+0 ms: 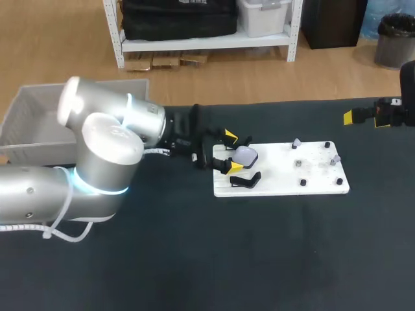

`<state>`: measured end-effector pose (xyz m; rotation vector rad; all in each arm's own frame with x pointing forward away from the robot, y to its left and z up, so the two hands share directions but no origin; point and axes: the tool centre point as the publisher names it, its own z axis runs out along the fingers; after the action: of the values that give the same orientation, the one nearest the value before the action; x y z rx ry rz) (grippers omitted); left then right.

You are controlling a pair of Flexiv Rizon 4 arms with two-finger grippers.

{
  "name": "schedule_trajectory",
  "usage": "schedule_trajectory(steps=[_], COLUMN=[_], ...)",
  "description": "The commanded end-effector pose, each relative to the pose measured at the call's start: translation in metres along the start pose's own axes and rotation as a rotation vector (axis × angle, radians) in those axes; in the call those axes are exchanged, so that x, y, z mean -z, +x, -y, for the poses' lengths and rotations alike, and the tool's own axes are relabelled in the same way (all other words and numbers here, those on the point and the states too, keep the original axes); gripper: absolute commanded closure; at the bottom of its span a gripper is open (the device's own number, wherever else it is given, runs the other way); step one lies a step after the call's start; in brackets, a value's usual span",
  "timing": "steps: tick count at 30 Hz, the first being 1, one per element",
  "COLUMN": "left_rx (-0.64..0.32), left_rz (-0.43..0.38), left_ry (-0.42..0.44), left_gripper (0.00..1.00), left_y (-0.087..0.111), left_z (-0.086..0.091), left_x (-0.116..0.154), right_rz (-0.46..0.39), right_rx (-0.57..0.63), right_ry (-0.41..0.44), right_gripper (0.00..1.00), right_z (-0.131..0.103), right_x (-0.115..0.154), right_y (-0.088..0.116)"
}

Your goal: Pick up each earbud case from the left stands, insert the matching earbuds, close the lid, and place the case in the box.

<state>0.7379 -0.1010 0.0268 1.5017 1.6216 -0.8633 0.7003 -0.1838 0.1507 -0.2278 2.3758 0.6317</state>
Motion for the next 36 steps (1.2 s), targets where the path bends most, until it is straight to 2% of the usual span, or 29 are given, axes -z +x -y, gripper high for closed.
schedule_trajectory(steps=[1,6,10,13,15,17,22,29,31,36], left_rx=[0.005,0.013,0.018,0.023,0.026,0.028,0.031,0.029,0.028,0.031], left_rz=[0.004,0.007,0.011,0.015,0.018,0.021,0.028,0.032,0.033,0.035], left_ry=[0.02,0.028,0.034,0.038,0.04,0.044,0.057,0.066,0.069,0.078], left_gripper=[0.0,0.0,0.04,0.13,0.16,0.23,0.27,0.44,0.51,0.6], left_y=[0.003,0.004,0.004,0.005,0.005,0.006,0.005,0.005,0.005,0.005], left_z=[-0.008,-0.009,-0.008,-0.008,-0.008,-0.006,-0.003,-0.001,-0.001,0.0], left_x=[-0.009,-0.013,-0.015,-0.015,-0.016,-0.016,-0.018,-0.02,-0.02,-0.021], right_rz=[0.0,0.0,0.0,0.0,0.0,0.0,0.0,0.0,0.0,0.0], right_rx=[0.001,0.001,0.001,0.001,0.001,0.001,0.001,0.001,0.001,0.001], right_ry=[-0.002,-0.002,-0.002,-0.002,-0.002,-0.002,-0.002,-0.002,-0.002,-0.002], right_gripper=[0.0,0.0,0.0,0.0,0.0,0.0,0.0,0.0,0.0,0.0], right_z=[0.001,0.001,0.001,0.001,0.001,0.001,0.001,0.001,0.001,0.001], right_x=[0.0,0.0,0.0,0.0,0.0,0.0,0.0,0.0,0.0,0.0], right_y=[0.0,0.0,0.0,0.0,0.0,0.0,0.0,0.0,0.0,0.0])
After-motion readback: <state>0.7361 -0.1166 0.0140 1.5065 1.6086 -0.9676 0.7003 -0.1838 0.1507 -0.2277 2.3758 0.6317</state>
